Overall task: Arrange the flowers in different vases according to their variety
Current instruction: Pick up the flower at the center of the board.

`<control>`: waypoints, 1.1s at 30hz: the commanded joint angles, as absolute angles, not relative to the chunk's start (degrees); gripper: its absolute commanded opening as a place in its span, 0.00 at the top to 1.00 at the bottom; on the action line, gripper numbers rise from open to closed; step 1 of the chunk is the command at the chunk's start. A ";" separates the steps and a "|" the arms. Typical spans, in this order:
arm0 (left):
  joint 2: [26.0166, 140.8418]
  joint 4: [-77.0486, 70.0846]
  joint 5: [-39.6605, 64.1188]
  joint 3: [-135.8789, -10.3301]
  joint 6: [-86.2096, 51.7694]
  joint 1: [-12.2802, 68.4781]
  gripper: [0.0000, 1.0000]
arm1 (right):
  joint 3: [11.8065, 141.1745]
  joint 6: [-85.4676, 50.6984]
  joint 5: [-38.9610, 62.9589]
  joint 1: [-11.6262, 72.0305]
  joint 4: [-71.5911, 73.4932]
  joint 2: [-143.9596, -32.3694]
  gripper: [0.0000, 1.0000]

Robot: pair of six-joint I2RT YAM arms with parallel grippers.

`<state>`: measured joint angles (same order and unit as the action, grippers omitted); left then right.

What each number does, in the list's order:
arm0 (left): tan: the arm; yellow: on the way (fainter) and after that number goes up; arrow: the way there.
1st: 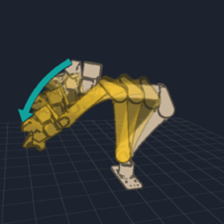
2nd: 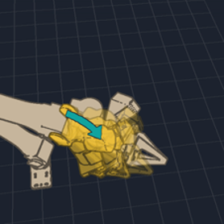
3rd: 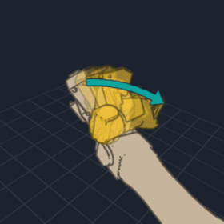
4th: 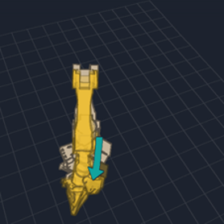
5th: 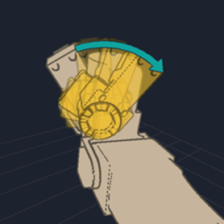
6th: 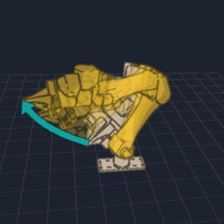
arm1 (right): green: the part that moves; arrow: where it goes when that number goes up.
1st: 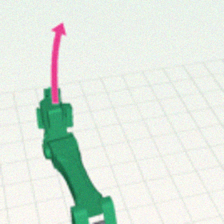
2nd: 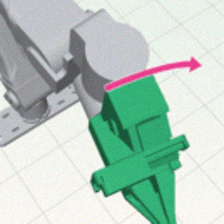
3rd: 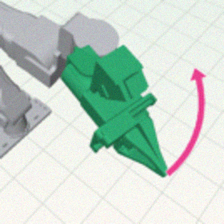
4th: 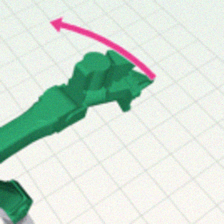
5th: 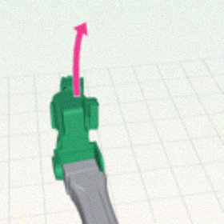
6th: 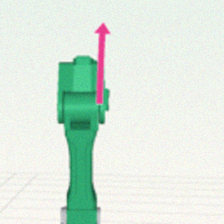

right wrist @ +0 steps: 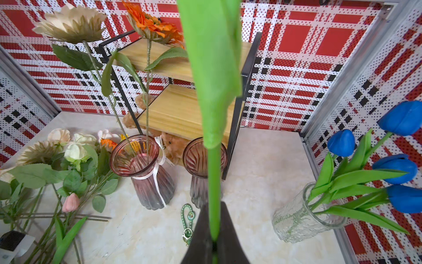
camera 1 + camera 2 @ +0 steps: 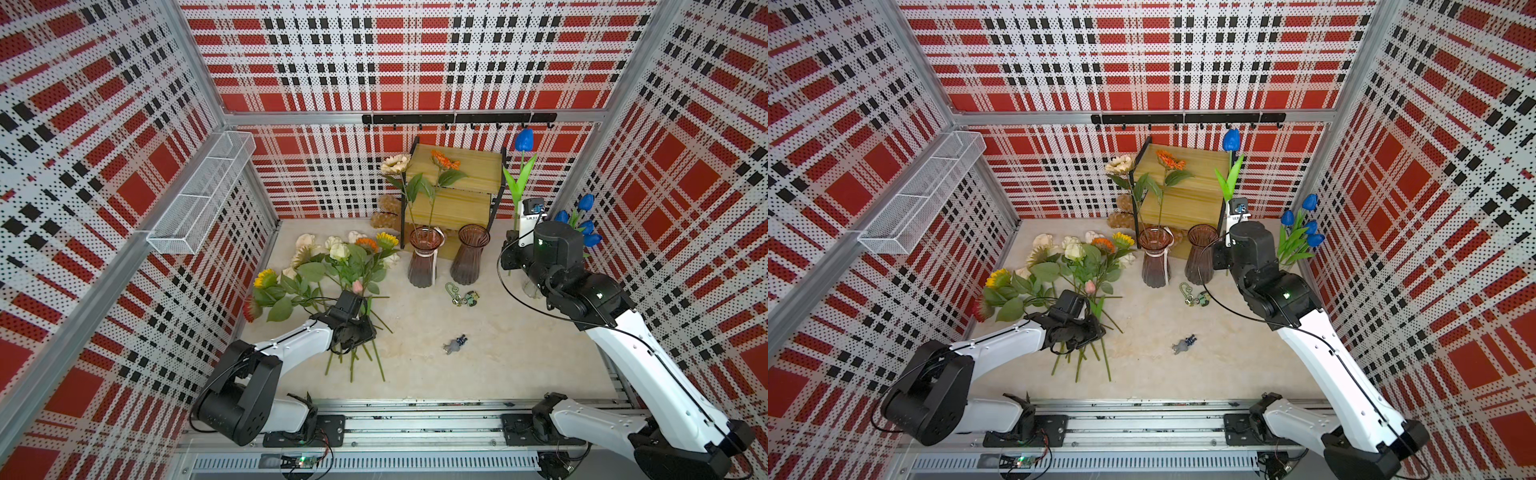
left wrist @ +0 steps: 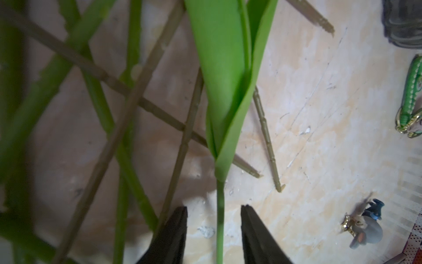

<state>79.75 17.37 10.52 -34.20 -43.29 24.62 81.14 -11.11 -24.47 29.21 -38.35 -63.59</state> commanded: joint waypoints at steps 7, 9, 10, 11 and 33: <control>83.55 16.35 10.09 -35.65 -43.42 25.86 0.73 | 77.60 -9.46 -26.21 24.56 -38.03 -60.79 1.00; 83.92 16.45 9.98 -36.18 -43.34 26.16 0.80 | 76.00 -8.91 -26.18 22.15 -37.32 -60.16 1.00; 83.91 16.60 9.87 -36.53 -43.37 26.24 0.85 | 75.00 -8.50 -26.34 20.80 -36.84 -59.73 1.00; 83.87 16.74 9.81 -36.92 -43.33 26.27 0.88 | 74.26 -8.11 -26.48 19.70 -36.38 -59.24 1.00; 71.51 31.93 6.16 -54.78 -39.46 23.27 1.00 | 57.17 -2.31 -13.32 -5.86 -7.20 -63.98 1.00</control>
<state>73.19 28.73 6.35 -54.33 -40.80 24.60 56.71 -2.57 -17.34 -4.03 -14.68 -62.98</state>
